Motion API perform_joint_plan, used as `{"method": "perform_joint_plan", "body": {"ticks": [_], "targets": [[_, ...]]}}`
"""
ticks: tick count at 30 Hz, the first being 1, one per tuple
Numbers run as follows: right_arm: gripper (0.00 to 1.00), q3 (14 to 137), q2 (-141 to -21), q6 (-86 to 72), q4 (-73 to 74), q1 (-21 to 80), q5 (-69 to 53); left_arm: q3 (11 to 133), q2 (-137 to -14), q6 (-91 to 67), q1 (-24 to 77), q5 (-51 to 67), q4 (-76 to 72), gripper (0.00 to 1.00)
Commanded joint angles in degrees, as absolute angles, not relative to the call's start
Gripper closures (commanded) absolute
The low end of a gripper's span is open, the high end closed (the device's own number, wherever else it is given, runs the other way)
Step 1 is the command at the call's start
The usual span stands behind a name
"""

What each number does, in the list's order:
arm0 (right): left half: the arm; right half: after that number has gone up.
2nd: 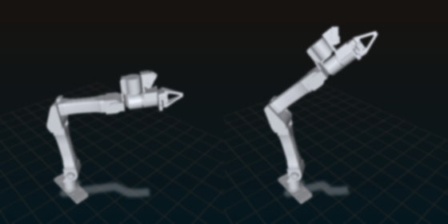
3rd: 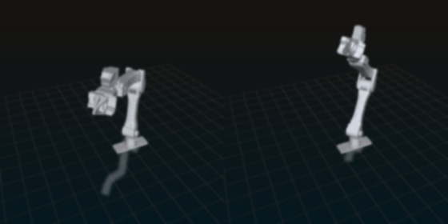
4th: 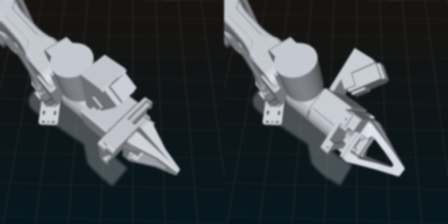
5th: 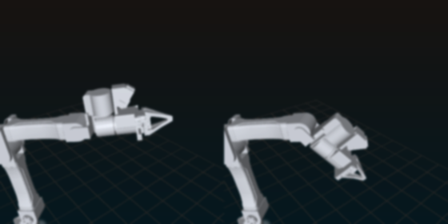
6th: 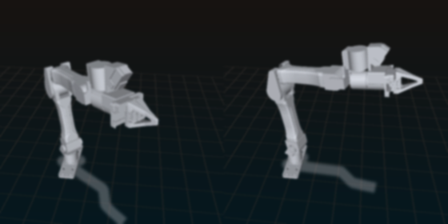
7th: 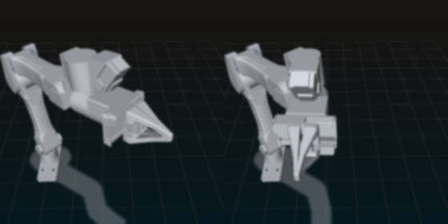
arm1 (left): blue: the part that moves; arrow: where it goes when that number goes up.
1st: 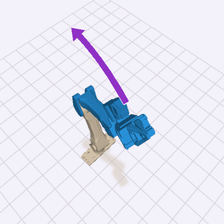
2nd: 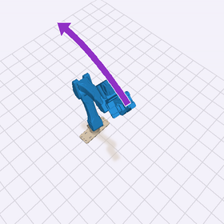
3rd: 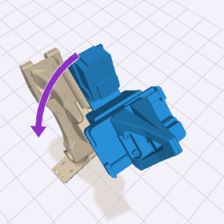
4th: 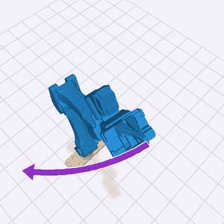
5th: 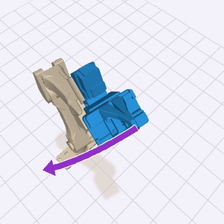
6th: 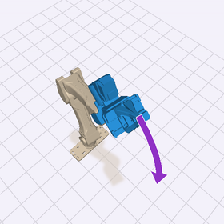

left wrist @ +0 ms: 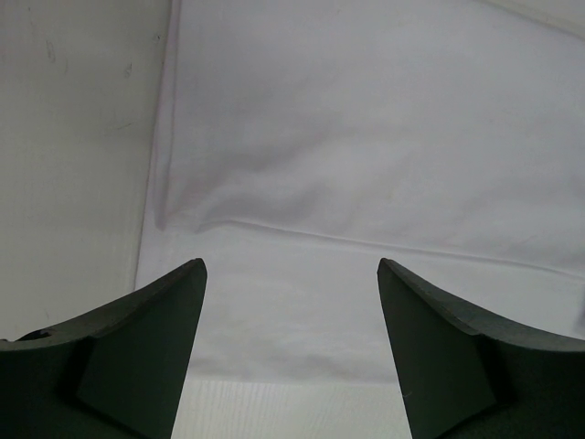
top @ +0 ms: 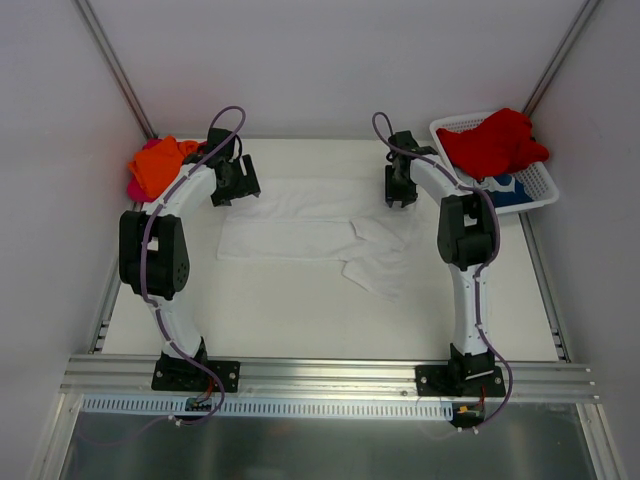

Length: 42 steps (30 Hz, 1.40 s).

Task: Fold and stack the t-shirts
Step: Grap the side of the flattened tshirt closest away from the robot with both arms

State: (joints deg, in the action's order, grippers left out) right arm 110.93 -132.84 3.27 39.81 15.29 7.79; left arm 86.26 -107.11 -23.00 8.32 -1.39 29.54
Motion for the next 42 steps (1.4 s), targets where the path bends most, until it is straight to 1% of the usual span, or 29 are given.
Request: {"method": "perform_joint_plan", "body": {"ticks": [1,3,5,10,15,22,31,42], "targets": [[0.60,110.13,-127.38,3.78,42.36,15.21,9.49,85.08,-104.15,-21.45,8.79,-1.93,30.15,0.23],[0.60,107.59,-124.03,3.87,41.84,15.29,10.19,83.59,-102.66,-21.53,8.79,-2.72,30.06,0.23],[0.60,105.22,-118.06,3.78,40.96,15.29,10.28,82.27,-101.34,-21.80,8.79,-3.42,29.97,0.23],[0.60,92.75,-104.97,2.02,38.76,17.66,10.81,74.63,-95.28,-23.73,8.79,-4.65,29.80,0.23],[0.59,81.07,-98.01,0.62,37.44,21.53,11.60,65.31,-88.25,-25.05,8.79,-5.01,28.39,0.23],[0.59,71.21,-90.97,-2.28,35.86,25.13,11.60,57.49,-82.53,-25.66,8.79,-6.50,28.04,0.24],[0.59,65.40,-84.12,-3.17,36.30,26.72,12.13,52.39,-83.40,-25.93,8.70,-9.22,26.19,0.25],[0.59,63.37,-78.84,-3.16,37.88,26.81,11.78,51.06,-88.76,-25.40,8.09,-11.08,22.15,0.27]]}}
